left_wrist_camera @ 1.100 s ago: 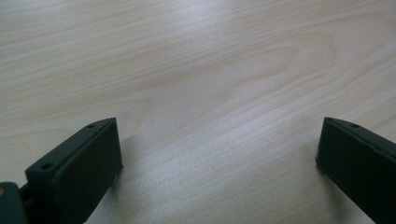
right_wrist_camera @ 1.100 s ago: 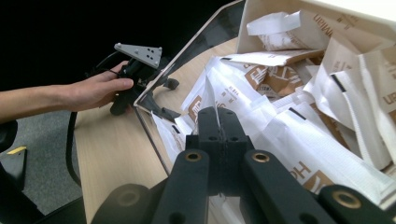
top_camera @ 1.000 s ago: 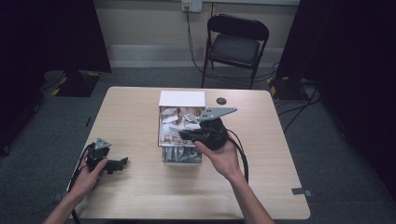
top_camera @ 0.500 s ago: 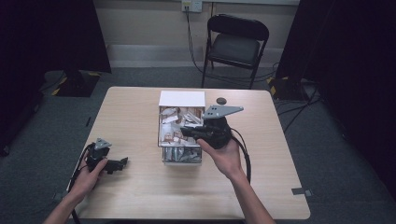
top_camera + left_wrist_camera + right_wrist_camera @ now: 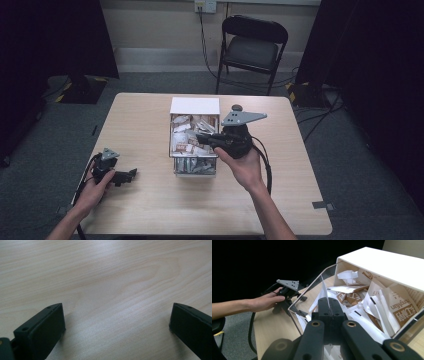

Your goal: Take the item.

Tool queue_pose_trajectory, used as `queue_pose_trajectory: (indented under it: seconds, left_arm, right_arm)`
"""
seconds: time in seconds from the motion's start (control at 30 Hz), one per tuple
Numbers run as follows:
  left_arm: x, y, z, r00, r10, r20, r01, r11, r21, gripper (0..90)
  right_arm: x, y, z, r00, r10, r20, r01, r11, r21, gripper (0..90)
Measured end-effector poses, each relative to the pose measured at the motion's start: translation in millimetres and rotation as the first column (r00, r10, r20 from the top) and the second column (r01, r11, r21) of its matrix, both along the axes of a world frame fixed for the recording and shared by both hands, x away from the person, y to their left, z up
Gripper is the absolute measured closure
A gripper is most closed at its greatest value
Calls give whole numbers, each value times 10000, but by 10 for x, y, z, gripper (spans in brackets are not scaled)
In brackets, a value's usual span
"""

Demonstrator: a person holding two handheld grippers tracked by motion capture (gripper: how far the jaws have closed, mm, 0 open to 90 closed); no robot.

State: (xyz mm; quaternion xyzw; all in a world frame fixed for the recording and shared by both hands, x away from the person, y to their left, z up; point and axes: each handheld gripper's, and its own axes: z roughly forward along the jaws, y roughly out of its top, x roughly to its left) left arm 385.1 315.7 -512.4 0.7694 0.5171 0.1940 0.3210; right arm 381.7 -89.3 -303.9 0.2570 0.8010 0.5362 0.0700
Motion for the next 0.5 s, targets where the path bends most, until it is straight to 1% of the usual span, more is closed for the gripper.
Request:
queue_pose_trajectory:
  seconds: [0.17,0.33,0.4,0.5]
  left_arm:
    - [0,0,0,10000,-2,-1,2,10000,3,0]
    - [0,0,0,10000,1,-1,-1,10000,2,0]
    - [0,0,0,10000,0,-2,0,10000,0,0]
    - [0,0,0,10000,-3,-3,3,10000,7,0]
  right_arm:
    - [-24,-47,41,10000,-55,64,56,9999,-132,900]
    - [-65,-131,63,9997,-153,216,151,9999,78,900]
    - [-67,-146,62,9996,-90,280,84,9997,223,900]
    - [-73,-145,69,9995,-72,310,65,9997,230,900]
